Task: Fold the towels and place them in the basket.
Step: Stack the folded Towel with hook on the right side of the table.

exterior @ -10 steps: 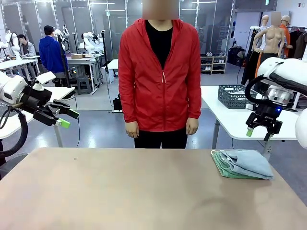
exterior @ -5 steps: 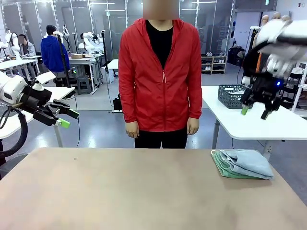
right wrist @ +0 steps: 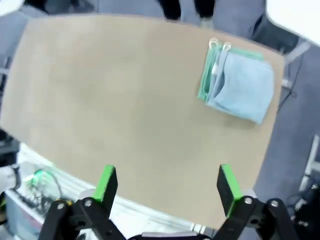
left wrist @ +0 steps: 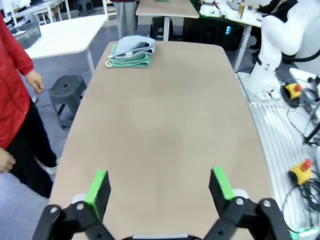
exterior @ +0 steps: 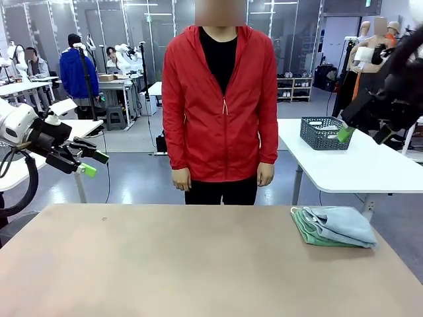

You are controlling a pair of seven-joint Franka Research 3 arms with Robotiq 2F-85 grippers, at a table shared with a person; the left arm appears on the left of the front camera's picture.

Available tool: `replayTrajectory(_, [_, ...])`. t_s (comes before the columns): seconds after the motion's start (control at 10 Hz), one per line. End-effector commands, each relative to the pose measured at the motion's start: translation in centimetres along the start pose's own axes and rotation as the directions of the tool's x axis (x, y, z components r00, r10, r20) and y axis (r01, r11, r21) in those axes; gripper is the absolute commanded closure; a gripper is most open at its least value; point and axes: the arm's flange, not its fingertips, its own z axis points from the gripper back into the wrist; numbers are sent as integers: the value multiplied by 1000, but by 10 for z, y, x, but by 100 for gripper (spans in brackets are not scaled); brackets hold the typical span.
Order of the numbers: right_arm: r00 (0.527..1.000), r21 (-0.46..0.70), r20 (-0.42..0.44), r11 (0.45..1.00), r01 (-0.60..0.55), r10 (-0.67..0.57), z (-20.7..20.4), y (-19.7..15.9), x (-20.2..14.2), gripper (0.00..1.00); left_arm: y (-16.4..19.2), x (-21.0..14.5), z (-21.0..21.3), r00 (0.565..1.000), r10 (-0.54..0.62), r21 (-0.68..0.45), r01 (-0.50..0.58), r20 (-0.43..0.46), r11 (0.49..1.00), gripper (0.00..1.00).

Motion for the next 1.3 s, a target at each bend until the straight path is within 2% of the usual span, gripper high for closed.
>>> replayTrajectory(0.0, [991,-6,131,1000,-18,18,-15,7,-27,0,0,0,1,1000,-5,-3,5,-9,1000,0])
replayTrajectory(0.2, [992,-4,123,1000,-26,26,-16,5,-26,0,0,0,1,1000,-5,-3,5,-9,1000,0])
replayTrajectory(0.3, [991,-40,132,999,-32,37,-18,5,-22,0,0,0,1,1000,-5,-3,5,-9,1000,0])
replayTrajectory(0.4, [992,-18,126,1000,-23,25,-6,10,-34,0,0,0,1,1000,-5,-3,5,-9,1000,0])
replayTrajectory(1.2, [992,-18,126,1000,-23,25,-6,10,-34,0,0,0,1,1000,-5,-3,5,-9,1000,0])
